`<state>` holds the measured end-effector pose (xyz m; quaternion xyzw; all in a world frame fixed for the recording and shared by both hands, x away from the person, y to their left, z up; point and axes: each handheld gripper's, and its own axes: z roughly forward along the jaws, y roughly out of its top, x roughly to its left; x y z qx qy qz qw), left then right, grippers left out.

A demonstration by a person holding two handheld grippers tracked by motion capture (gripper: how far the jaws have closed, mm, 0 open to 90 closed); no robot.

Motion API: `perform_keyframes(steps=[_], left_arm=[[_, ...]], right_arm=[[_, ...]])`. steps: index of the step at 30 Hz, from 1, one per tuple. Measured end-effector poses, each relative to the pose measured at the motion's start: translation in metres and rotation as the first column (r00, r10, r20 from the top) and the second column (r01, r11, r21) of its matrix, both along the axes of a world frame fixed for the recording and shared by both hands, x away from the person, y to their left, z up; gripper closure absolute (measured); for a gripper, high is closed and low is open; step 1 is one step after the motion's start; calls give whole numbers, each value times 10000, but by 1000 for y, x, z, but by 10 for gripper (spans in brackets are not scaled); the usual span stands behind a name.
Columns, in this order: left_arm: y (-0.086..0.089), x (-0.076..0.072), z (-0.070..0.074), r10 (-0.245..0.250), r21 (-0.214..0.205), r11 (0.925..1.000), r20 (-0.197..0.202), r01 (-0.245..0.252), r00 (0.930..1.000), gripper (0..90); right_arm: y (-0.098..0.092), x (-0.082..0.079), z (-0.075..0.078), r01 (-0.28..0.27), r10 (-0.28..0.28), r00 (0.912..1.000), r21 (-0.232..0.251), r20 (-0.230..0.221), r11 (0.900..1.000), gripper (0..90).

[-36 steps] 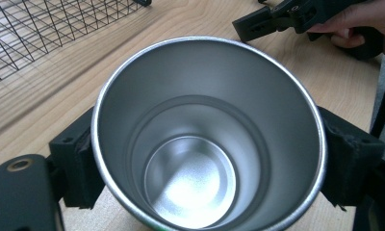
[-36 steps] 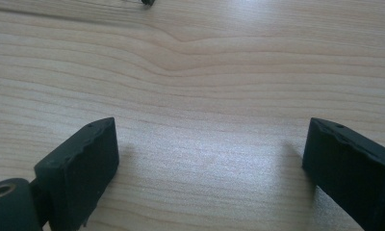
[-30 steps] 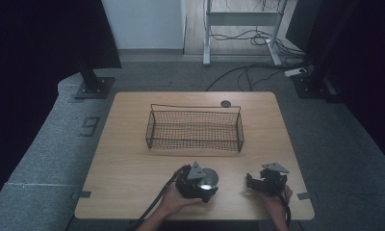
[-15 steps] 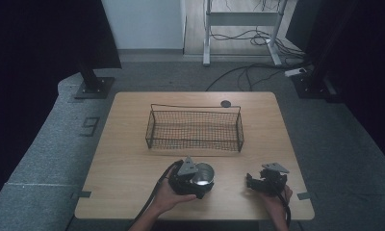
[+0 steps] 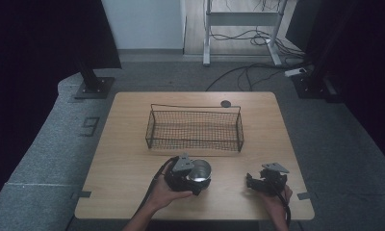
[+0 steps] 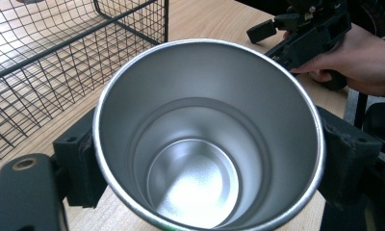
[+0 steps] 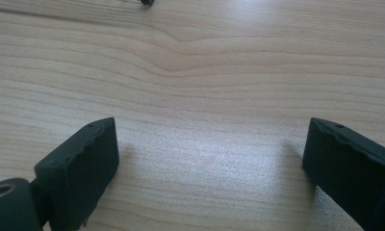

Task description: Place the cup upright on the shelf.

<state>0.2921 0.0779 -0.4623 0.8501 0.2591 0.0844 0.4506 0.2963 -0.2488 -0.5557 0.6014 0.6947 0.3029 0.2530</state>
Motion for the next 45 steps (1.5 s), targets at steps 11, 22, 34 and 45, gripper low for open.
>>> perform_keyframes(steps=[11,22,34,45], left_arm=[[8,4,8,115,-233,9997,12,-115,9999,152],[17,8,17,240,-373,9990,103,-236,9997,152],[22,13,28,314,-357,9989,246,-305,9992,152],[30,16,30,469,-449,9979,272,-457,9985,152]], right_arm=[[0,0,0,-1,1,10000,-3,1,10000,55],[0,0,0,-2,2,10000,-4,0,10000,56],[0,0,0,7,-7,10000,-7,1,10000,55],[0,0,0,8,-8,10000,-7,2,10000,55]])
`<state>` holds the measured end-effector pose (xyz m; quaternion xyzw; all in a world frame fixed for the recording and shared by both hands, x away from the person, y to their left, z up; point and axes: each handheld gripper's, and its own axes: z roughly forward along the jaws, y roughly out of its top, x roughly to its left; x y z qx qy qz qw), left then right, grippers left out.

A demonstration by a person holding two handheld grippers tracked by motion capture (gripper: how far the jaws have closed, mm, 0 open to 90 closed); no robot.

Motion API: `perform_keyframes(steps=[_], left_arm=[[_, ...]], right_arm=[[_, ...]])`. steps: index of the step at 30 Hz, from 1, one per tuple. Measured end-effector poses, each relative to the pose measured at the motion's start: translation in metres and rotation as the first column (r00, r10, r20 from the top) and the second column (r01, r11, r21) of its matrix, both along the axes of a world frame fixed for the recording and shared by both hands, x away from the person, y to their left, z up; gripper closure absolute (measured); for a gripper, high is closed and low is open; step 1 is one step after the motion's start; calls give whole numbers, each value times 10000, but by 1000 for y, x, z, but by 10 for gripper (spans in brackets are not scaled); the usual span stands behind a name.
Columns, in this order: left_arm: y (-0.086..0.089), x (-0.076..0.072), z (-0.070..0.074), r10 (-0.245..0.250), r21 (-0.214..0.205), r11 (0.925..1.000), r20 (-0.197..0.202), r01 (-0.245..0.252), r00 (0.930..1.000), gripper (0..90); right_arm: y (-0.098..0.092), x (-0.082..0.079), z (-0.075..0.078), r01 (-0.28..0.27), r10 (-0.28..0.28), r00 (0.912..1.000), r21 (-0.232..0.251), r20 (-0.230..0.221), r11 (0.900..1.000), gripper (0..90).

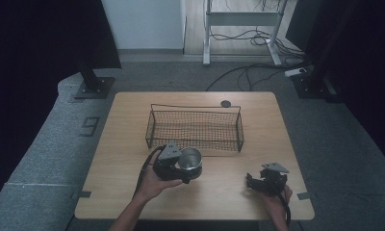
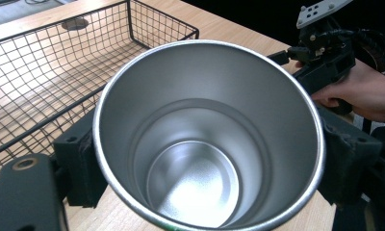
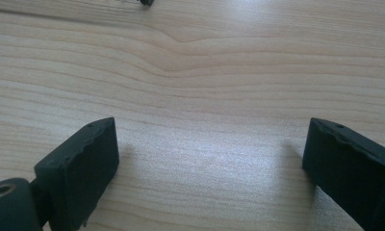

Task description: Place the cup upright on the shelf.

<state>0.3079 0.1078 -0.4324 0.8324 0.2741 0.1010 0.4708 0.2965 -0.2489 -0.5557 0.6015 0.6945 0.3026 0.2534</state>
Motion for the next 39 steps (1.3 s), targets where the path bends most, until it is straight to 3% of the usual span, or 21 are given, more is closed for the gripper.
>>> perform_keyframes(steps=[39], left_arm=[[25,33,26,596,-34,9982,122,-596,9981,153]], right_arm=[[0,0,0,31,-31,10000,0,-1,10000,56]])
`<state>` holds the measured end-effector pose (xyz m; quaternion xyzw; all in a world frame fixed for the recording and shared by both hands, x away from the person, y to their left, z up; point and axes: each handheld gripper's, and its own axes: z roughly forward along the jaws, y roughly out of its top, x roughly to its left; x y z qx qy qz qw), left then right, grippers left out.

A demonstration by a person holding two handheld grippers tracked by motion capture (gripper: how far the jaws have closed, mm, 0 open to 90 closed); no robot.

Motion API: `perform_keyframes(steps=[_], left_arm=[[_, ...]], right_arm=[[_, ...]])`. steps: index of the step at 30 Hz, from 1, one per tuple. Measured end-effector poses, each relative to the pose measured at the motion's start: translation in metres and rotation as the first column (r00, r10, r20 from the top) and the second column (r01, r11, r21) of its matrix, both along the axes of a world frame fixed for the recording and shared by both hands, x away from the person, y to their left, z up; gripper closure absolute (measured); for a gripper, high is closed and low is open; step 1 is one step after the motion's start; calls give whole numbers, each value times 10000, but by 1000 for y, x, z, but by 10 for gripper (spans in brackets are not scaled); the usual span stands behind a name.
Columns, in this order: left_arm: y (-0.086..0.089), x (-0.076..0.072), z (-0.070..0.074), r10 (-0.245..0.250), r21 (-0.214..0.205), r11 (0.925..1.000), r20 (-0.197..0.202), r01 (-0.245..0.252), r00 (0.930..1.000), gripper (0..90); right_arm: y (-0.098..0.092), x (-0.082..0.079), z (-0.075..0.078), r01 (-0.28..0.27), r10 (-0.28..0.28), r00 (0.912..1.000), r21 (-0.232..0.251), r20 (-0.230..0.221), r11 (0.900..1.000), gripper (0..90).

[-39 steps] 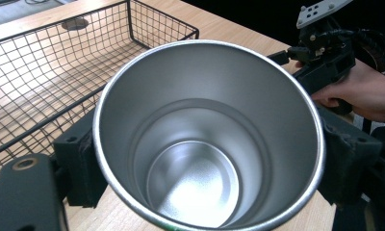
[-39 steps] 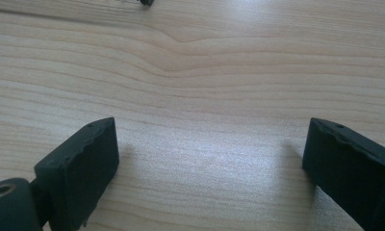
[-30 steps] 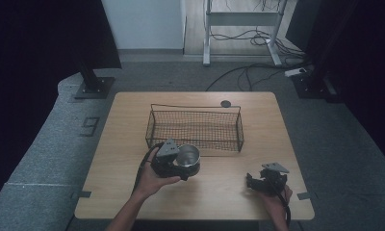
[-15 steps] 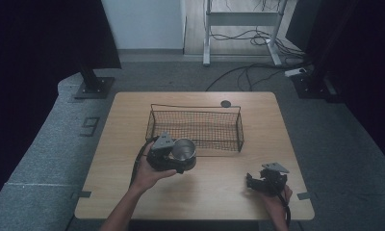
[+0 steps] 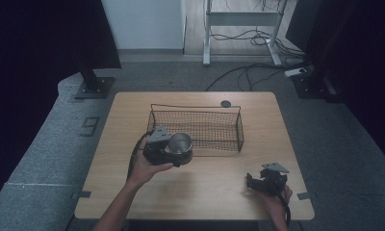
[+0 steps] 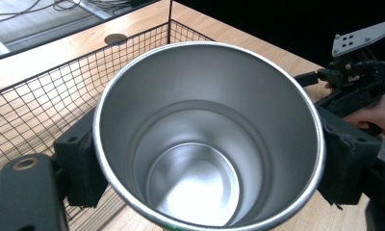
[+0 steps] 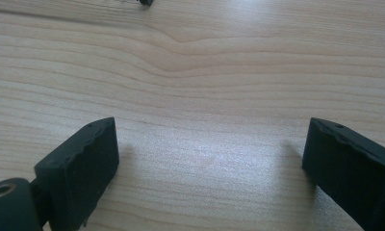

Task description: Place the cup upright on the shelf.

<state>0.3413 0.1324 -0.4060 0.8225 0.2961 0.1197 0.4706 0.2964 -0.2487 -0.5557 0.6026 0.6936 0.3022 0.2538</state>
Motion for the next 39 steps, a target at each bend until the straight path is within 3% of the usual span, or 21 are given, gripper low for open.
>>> perform_keyframes(steps=[39], left_arm=[[8,24,10,342,53,9994,-24,-342,9994,154]], right_arm=[[1,2,0,22,-22,10000,16,-15,10000,56]])
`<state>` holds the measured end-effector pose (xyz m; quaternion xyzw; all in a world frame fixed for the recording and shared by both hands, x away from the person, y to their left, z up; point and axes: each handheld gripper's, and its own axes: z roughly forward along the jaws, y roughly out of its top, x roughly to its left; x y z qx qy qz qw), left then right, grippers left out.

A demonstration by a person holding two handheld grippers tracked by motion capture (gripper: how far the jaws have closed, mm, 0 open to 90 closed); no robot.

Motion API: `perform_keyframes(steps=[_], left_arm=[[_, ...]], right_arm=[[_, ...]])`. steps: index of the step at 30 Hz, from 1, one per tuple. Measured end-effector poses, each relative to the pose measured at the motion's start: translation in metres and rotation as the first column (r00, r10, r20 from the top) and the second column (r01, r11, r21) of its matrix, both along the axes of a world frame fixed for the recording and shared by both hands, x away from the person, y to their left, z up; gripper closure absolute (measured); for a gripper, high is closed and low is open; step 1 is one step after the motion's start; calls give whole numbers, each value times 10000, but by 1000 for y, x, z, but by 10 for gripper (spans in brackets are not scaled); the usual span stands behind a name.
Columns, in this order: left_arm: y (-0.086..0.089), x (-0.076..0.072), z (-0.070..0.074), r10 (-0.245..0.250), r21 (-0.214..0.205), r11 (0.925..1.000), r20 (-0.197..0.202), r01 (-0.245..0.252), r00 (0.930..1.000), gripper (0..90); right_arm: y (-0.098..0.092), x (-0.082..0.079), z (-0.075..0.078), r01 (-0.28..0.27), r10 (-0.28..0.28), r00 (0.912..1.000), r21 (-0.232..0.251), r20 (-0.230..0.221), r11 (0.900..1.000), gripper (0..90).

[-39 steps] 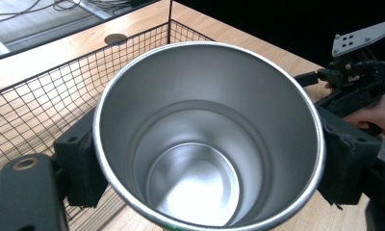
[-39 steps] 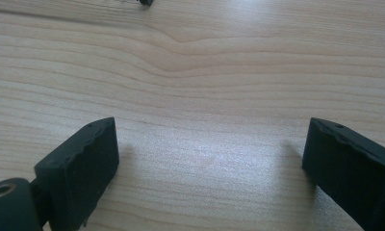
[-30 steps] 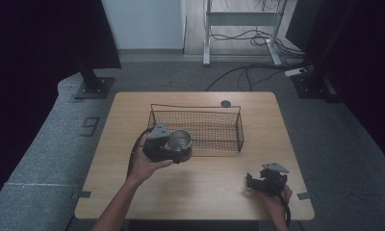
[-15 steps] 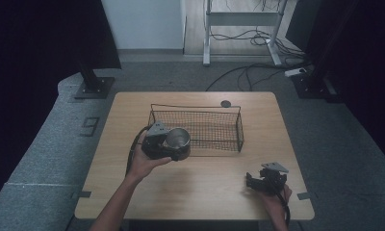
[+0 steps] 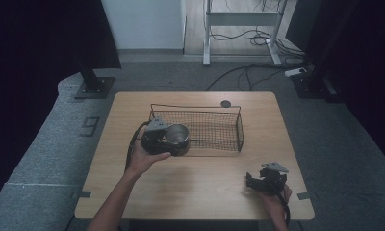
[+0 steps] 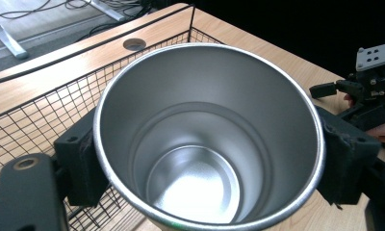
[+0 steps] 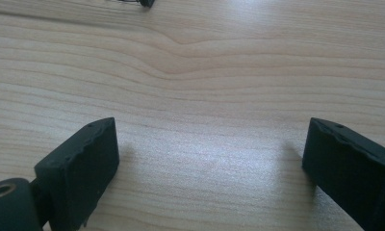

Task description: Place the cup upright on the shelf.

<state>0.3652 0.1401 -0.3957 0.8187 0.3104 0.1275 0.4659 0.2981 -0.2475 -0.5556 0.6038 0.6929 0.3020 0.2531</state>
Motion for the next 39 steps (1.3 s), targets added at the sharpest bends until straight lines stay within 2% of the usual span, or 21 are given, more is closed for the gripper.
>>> perform_keyframes(steps=[8,16,33,39], left_arm=[[2,6,0,78,-44,10000,-10,-78,10000,155],[5,20,-5,281,9,9996,-124,-280,9995,156],[4,46,4,464,77,9989,-19,-464,9989,157],[6,56,3,614,108,9981,-157,-612,9980,158]], right_arm=[[0,0,0,0,0,10000,-1,-1,10000,56],[0,0,0,10,-10,10000,1,-4,10000,56],[0,0,0,-3,3,10000,-20,33,10000,56],[0,0,0,-1,1,10000,-15,34,10000,56]])
